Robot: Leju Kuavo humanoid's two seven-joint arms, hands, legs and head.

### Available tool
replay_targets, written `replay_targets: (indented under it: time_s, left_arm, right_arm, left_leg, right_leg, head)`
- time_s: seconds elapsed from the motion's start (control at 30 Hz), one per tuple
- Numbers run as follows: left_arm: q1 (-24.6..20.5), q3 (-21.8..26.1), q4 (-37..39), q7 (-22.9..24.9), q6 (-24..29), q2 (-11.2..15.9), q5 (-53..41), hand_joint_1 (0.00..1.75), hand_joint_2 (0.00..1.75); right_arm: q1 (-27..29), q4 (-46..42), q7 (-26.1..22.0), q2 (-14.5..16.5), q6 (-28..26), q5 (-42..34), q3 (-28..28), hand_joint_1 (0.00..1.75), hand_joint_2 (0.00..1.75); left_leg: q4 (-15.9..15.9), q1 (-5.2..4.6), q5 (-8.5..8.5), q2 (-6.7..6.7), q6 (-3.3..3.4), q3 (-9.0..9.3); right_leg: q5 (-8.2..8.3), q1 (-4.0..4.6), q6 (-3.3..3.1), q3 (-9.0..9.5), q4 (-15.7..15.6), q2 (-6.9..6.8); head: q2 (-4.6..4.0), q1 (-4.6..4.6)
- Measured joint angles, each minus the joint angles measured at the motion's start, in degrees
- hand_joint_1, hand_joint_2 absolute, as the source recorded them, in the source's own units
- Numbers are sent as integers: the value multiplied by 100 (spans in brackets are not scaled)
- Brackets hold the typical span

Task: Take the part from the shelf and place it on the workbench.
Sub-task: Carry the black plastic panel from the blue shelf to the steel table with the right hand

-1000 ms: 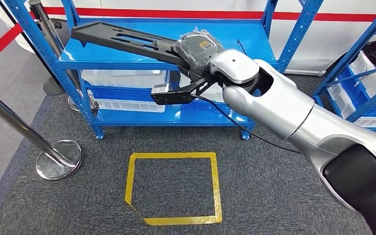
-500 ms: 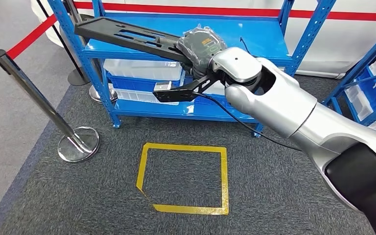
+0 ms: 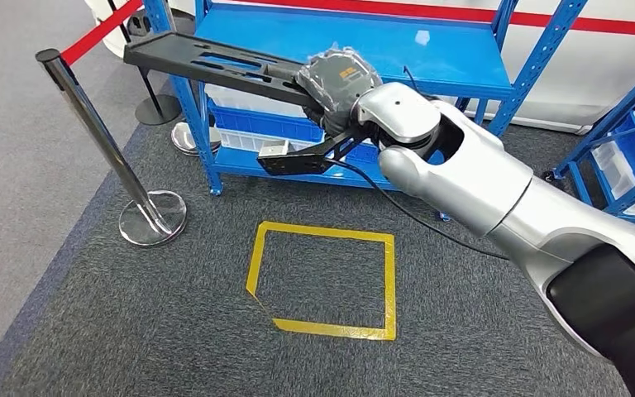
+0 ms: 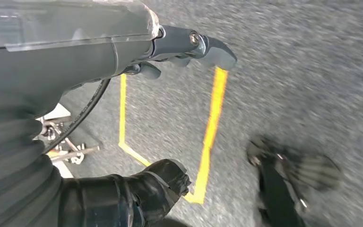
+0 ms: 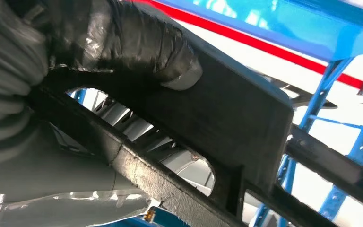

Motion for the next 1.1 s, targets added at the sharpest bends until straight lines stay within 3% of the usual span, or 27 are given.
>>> replay_targets:
  time_s: [0.03, 0.07, 0.1, 0.17, 0.23, 0.3, 0.37, 0.4, 0.43, 0.5, 0.53, 0.57, 0.6, 0.67, 0.73, 0.77, 0.8, 0.87, 0.9, 0.93, 1.03, 1.07, 1.1]
  left_arm:
    - [2, 1, 0, 2, 0, 2, -1, 0, 175]
    - [2, 2, 0, 2, 0, 4, -3, 0, 175]
    - [3, 2, 0, 1, 0, 5, -5, 0, 175]
    - [5, 5, 0, 1, 0, 8, -14, 0, 175]
    - [11, 11, 0, 1, -1, 1, -21, 0, 175]
    - [20, 24, 0, 2, -1, -7, -24, 0, 175]
    - [22, 36, 0, 5, 0, -1, -27, 0, 175]
    - [19, 38, 1, 6, -1, 3, -28, 0, 175]
    - [18, 38, 1, 8, -1, 7, -30, 0, 175]
    - [16, 39, 2, 10, -2, 19, -34, 0, 175]
    - [18, 40, 2, 11, -1, 26, -37, 0, 175]
    - [18, 40, 2, 12, -1, 36, -38, 0, 175]
    - [16, 40, 2, 12, 0, 43, -40, 0, 175]
    - [-1, 40, 2, 11, -1, 50, -50, 0, 175]
    - [-25, 40, 2, 8, -2, 50, -69, 0, 175]
    - [-30, 40, 2, 6, -3, 50, -77, 0, 175]
    - [-33, 40, 2, 4, -4, 50, -81, 0, 175]
    - [-24, 40, 3, 5, -4, 47, -87, 0, 175]
    - [-21, 41, 3, 8, -4, 44, -89, 0, 175]
    - [-17, 42, 4, 10, -4, 41, -91, 0, 175]
    - [-8, 43, 4, 12, -3, 39, -92, 0, 175]
    - [-5, 43, 4, 12, -3, 39, -93, 0, 175]
    - [-3, 43, 4, 12, -3, 39, -96, 0, 175]
  right_arm:
    - [6, 0, 8, -9, -3, -2, 0, 175, 175]
    - [17, 0, 14, -17, -6, -7, 0, 175, 175]
    - [29, 0, 19, -22, -9, -13, 0, 175, 175]
    - [43, -5, 28, -25, -14, -22, -3, 175, 175]
    - [39, -39, 36, 4, -22, -26, -33, 175, 175]
    - [25, -72, 40, 33, -45, -20, -96, 175, 175]
    - [12, -76, 45, 37, -64, -3, -135, 175, 175]
    - [8, -78, 48, 39, -65, 9, -138, 175, 175]
    - [10, -78, 50, 48, -65, 19, -138, 175, 175]
    - [15, -78, 52, 66, -65, 38, -138, 175, 175]
    - [19, -78, 52, 74, -65, 45, -138, 175, 175]
    - [23, -78, 53, 75, -67, 60, -138, 175, 175]
    - [26, -78, 53, 76, -69, 77, -138, 175, 175]
    - [28, -78, 50, 75, -73, 128, -138, 175, 175]
    - [22, -100, 48, 71, -72, 167, -139, 175, 175]
    - [19, -110, 48, 68, -71, 177, -141, 175, 175]
    - [16, -121, 44, 64, -71, 181, -143, 175, 175]
    - [21, -115, 38, 40, -66, 190, -144, 175, 175]
    - [28, -108, 35, 25, -62, 194, -144, 175, 175]
    - [36, -101, 35, 9, -57, 198, -144, 175, 175]
    - [42, -92, 36, -19, -49, 210, -144, 175, 175]
    - [45, -89, 37, -24, -46, 219, -144, 175, 175]
    - [50, -86, 36, -27, -41, 228, -144, 175, 175]
  left_leg:
    - [3, -18, 80, 17, 16, -101]
    - [5, -35, 157, 38, 24, -200]
    - [8, -48, 228, 65, 27, -294]
    - [14, -65, 369, 132, 21, -460]
    - [18, -73, 491, 215, -15, -555]
    - [-26, -63, 621, 323, -77, -568]
    - [-97, -57, 700, 381, -149, -579]
    - [-33, -55, 568, 327, -179, -624]
    - [150, -52, 311, 241, -205, -691]
    - [861, -38, -368, 79, -238, -853]
    - [1254, -36, -572, 53, -254, -902]
    - [1553, -34, -628, 45, -266, -899]
    - [1695, -32, -558, 43, -275, -824]
    - [1395, -23, -287, 41, -280, -376]
    - [575, -27, -399, 20, -259, 286]
    - [248, -38, -511, 3, -237, 492]
    - [40, -59, -599, -14, -209, 594]
    - [-55, -75, -493, -16, -131, 535]
    - [-80, -70, -410, -2, -89, 493]
    - [-108, -57, -317, 18, -35, 432]
    - [-117, -46, -44, 55, 44, 135]
    - [-109, -47, 43, 60, 37, 13]
    - [-99, -46, 124, 67, 30, -104]
  right_leg:
    - [-179, 9, 2, -34, 367, 7]
    - [-198, 20, 1, -8, 611, 14]
    - [-101, 30, -7, 86, 699, 17]
    - [176, 64, -57, 574, 283, -62]
    - [91, 142, -128, 1202, -556, -272]
    - [-33, 220, -189, 1443, -1020, -355]
    - [121, 220, -257, 1349, -1093, -281]
    - [222, 198, -311, 1275, -1125, -245]
    - [337, 175, -357, 1183, -1153, -209]
    - [551, 160, -417, 953, -1158, -105]
    - [644, 164, -416, 833, -1144, -61]
    - [731, 166, -412, 707, -1124, -21]
    - [814, 165, -403, 580, -1099, 7]
    - [975, 156, -372, 338, -1043, 50]
    - [1113, 158, -315, 169, -997, 70]
    - [1176, 161, -283, 133, -994, 69]
    - [1245, 159, -249, 115, -1015, 64]
    - [1368, 145, -180, 102, -1081, 64]
    - [1311, 135, -148, 74, -1070, 66]
    - [1127, 126, -117, 30, -971, 68]
    - [134, 90, -35, -158, 0, 62]
    - [-40, 80, -14, -187, 385, 62]
    - [-47, 74, 0, -161, 646, 61]
  head:
    - [0, -1]
    - [0, -1]
    - [1, -1]
    - [1, -2]
    - [1, -6]
    - [1, 1]
    - [0, 12]
    - [-1, 9]
    - [-1, 8]
    - [-1, 2]
    - [-1, 3]
    - [-1, 3]
    - [-1, 2]
    - [-1, 1]
    - [1, 3]
    - [1, 6]
    - [1, 5]
    - [0, 7]
    - [0, 11]
    - [0, 18]
    - [1, 27]
    - [1, 28]
    - [1, 27]
